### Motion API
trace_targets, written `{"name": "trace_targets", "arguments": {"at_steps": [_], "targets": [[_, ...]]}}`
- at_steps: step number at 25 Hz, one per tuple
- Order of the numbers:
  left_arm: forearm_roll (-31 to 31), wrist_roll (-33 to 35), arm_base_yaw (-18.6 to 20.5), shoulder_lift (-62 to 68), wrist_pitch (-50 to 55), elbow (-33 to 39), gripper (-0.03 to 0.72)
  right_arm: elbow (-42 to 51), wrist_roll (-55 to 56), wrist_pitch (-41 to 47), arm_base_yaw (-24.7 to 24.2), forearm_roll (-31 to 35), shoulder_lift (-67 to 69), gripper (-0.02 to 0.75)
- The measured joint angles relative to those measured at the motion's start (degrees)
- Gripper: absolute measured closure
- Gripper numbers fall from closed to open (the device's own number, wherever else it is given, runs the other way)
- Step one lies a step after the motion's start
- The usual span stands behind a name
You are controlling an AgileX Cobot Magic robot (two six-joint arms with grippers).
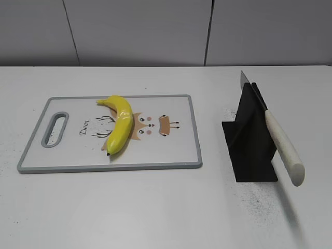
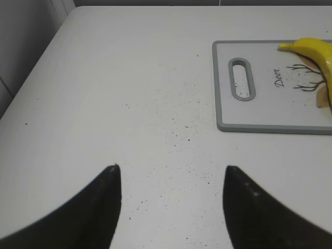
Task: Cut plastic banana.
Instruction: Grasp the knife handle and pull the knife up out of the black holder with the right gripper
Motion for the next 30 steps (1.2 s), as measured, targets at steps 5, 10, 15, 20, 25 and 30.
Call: {"name": "trace_targets", "arguments": {"at_steps": [5, 10, 15, 20, 25, 30], "targets": [[0.00, 0.00, 0.00, 0.00, 0.00, 0.00, 0.108, -4.94, 3.49, 0.12, 3.82, 1.59, 9.57, 0.154], [0.00, 0.00, 0.00, 0.00, 0.00, 0.00, 0.108, -7.70, 8.90, 0.24, 15.72, -1.77, 17.52, 0.155], [0.00, 0.00, 0.00, 0.00, 0.00, 0.00, 0.110, -10.95, 13.49, 0.28, 22.66, -3.69, 26.96, 0.155], [0.00, 0.00, 0.00, 0.00, 0.00, 0.00, 0.110, -14.51, 15.18, -0.10, 22.98, -1.05, 36.63, 0.156], [0.00, 0.00, 0.00, 0.00, 0.00, 0.00, 0.111, -14.92, 15.41, -2.21, 23.03, 0.46, 45.78, 0.176], [0.00, 0.00, 0.00, 0.00, 0.00, 0.00, 0.111, -14.99, 15.53, -4.53, 23.03, 0.46, 53.06, 0.183]]}}
